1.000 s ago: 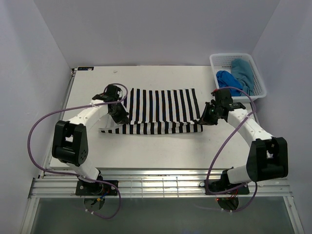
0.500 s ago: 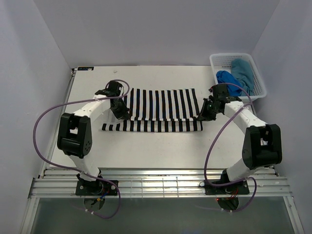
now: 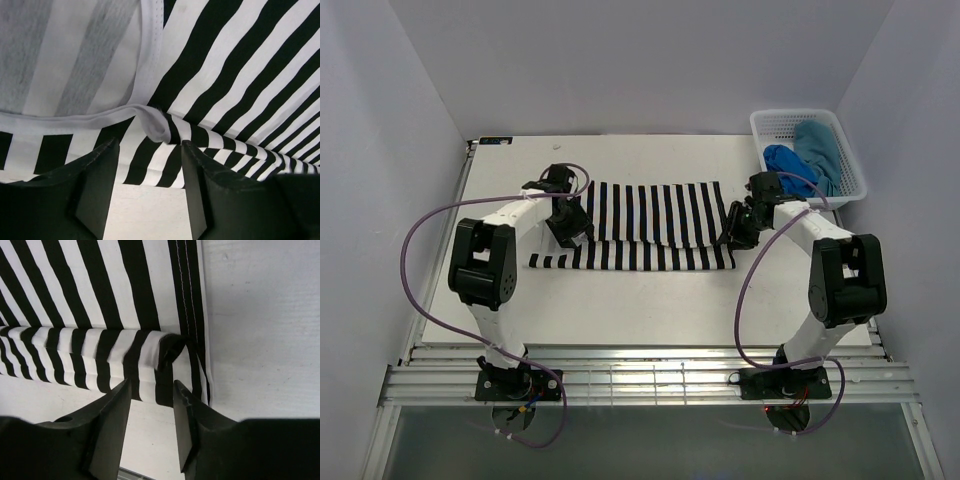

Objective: Fold and stack the tank tops

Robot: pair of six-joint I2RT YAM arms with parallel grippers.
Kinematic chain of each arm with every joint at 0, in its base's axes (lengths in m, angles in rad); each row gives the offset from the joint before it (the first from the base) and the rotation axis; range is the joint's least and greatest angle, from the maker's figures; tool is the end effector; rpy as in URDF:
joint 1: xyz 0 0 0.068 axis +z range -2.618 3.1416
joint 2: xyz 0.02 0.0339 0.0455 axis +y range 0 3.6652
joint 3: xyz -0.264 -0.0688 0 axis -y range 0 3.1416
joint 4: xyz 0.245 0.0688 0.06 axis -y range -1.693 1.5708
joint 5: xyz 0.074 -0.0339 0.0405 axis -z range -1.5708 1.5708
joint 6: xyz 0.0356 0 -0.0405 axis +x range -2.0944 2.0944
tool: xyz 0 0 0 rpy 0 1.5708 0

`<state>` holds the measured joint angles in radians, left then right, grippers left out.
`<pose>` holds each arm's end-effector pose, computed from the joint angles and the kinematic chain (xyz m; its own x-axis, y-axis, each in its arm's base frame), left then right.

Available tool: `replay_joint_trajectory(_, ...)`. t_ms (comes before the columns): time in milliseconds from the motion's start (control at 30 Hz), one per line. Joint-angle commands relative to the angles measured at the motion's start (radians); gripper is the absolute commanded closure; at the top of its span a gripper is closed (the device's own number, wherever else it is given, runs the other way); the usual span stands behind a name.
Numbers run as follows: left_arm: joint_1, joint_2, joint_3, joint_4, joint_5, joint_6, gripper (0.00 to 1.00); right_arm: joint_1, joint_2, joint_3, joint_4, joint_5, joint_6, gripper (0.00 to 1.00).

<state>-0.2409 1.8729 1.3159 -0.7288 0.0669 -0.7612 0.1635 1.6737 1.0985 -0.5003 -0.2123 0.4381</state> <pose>0.3578 -0.0904 0.1819 -0.8515 -0.4995 -0.1593 -0.4573 0.8562 -0.2404 0.3313 0.0623 0.1974 -0.8955 0.2726 -0.3518 0.1347 0.9194 0.3695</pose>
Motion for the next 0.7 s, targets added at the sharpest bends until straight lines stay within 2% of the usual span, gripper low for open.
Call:
replay_joint_trajectory(0,0.008,-0.009,0.058,0.025,-0.007,0.003,0.35,-0.005,0.018,0.063,0.052,0.001,0.002,0.53)
replay_joint_trajectory(33,0.009,-0.012,0.068,0.029,-0.006,0.006,0.31,-0.005,0.018,0.075,0.055,-0.001,0.002,0.42)
replay_joint_trajectory(67,0.009,-0.017,0.074,0.034,-0.004,0.007,0.19,-0.005,0.015,0.078,0.060,-0.007,-0.007,0.38)
replay_joint_trajectory(133,0.009,-0.030,0.089,0.035,-0.006,0.011,0.11,-0.005,-0.014,0.071,0.078,-0.021,-0.010,0.31)
replay_joint_trajectory(167,0.009,-0.038,0.094,0.035,-0.001,0.013,0.04,-0.005,-0.028,0.061,0.088,-0.032,-0.021,0.28)
replay_joint_trajectory(333,0.008,-0.102,0.054,0.046,0.028,0.020,0.02,-0.001,-0.161,-0.034,0.124,-0.061,-0.045,0.05)
replay_joint_trajectory(367,0.008,-0.113,0.039,0.054,0.049,0.022,0.02,0.008,-0.176,-0.073,0.134,-0.070,-0.050,0.10)
replay_joint_trajectory(467,0.002,-0.147,-0.044,0.092,0.085,0.014,0.02,0.048,-0.207,-0.118,0.164,-0.091,-0.062,0.10)
replay_joint_trajectory(667,0.000,-0.153,-0.168,0.175,0.082,-0.009,0.02,0.103,-0.111,-0.109,0.215,-0.095,-0.065,0.10)
